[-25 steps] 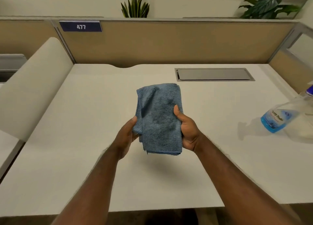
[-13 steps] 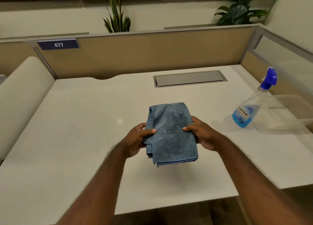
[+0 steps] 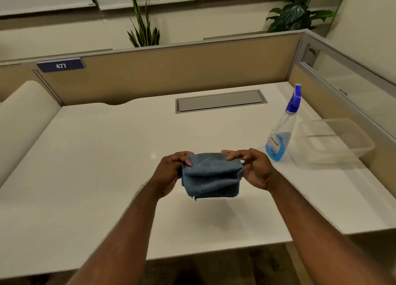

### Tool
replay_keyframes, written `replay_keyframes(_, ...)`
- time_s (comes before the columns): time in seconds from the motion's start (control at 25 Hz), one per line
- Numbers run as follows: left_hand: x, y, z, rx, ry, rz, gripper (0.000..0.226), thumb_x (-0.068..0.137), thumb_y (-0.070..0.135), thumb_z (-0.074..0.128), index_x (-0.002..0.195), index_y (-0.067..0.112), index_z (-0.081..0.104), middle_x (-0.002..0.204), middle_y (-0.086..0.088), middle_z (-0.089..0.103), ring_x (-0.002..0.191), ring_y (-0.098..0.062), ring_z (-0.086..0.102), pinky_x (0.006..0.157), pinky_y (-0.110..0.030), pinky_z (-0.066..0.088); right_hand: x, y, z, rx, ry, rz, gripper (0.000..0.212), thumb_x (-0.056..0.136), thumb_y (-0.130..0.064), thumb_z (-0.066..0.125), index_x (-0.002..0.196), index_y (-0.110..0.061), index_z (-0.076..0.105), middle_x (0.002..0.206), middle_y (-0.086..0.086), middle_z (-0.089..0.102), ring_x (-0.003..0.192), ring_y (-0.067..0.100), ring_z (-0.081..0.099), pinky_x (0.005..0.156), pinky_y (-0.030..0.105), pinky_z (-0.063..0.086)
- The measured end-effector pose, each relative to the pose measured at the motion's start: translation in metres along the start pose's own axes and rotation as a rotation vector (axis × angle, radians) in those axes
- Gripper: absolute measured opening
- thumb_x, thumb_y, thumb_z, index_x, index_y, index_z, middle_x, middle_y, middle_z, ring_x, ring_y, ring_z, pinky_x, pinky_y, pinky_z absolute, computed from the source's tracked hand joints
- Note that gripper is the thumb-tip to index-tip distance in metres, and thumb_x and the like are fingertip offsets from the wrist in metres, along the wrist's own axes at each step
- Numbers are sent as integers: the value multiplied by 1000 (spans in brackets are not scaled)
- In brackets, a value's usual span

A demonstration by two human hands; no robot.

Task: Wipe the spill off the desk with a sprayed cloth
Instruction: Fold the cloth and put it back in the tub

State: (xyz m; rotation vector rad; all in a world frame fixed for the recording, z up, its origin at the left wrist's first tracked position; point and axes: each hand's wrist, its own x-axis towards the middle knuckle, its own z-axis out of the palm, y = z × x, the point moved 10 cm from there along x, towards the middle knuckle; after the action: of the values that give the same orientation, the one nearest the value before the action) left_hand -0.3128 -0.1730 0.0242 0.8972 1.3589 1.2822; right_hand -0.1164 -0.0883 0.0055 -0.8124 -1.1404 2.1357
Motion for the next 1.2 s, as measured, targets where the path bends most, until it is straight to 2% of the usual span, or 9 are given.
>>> replay_keyframes(0.08,3,-8,8,-52,9,-24,40,78,-8,33,62,8,67,106,-9,68,100,-32,56,74,-35,46,-1,-11,-6,-148,35,-64,32,87,5,49,70,-6,73,129,17,59,125,34,51,96,42,50)
replay_keyframes(0.2,8,-12,19,35,12,8,16,72,20,71,64,16,58,98,-11,63,93,-27,56,75,-41,44,0,-22,-8,-423,69,-145,22,69,3,79,69,-15,66,125,7,60,123,24,54,98,43,50)
replay_keyframes(0.44,34,-25,44,482,-173,-158,85,52,17,95,122,33,49,107,-7,66,92,-28,69,58,-37,59,6,-26,-21,-483,73,-135,66,58,5,85,102,-27,47,121,10,56,106,27,62,75,38,61)
replay_keyframes(0.56,48,-31,63,562,-322,-185,39,60,21,91,93,25,71,83,-4,73,66,-24,69,48,-36,56,11,-34,-28,-571,107,-124,68,57,-6,88,107,-30,49,115,6,59,103,25,63,69,30,60)
replay_keyframes(0.64,55,-31,70,414,-339,-159,33,66,23,87,94,13,71,79,-9,71,63,-24,64,47,-31,49,12,-39,-44,-547,215,-107,66,62,-29,89,115,-33,51,123,7,58,110,26,61,81,36,59)
replay_keyframes(0.72,62,-32,73,256,-311,-130,40,71,25,82,102,5,66,83,-13,68,64,-26,62,49,-30,47,6,-27,-62,-385,293,3,89,55,-64,77,130,-32,44,139,7,51,126,27,50,107,52,41)
replay_keyframes(0.8,69,-35,81,115,-285,-120,42,74,25,80,106,4,63,86,-15,68,64,-29,62,49,-31,48,1,0,-67,-225,279,130,109,48,-77,70,141,-32,36,146,4,45,134,26,41,115,55,24)
replay_keyframes(1.0,76,-44,135,12,-385,-120,48,72,21,83,113,10,60,95,-20,71,71,-35,68,55,-38,55,2,3,-68,40,355,-54,38,72,-34,80,107,-22,72,119,10,70,112,30,65,92,45,54)
replay_keyframes(1.2,73,-53,170,60,-401,-104,50,76,37,78,119,25,57,116,-2,71,101,-19,70,77,-38,59,-48,-23,-119,-129,580,-161,43,73,-29,81,110,-11,69,111,13,72,105,32,68,87,48,57)
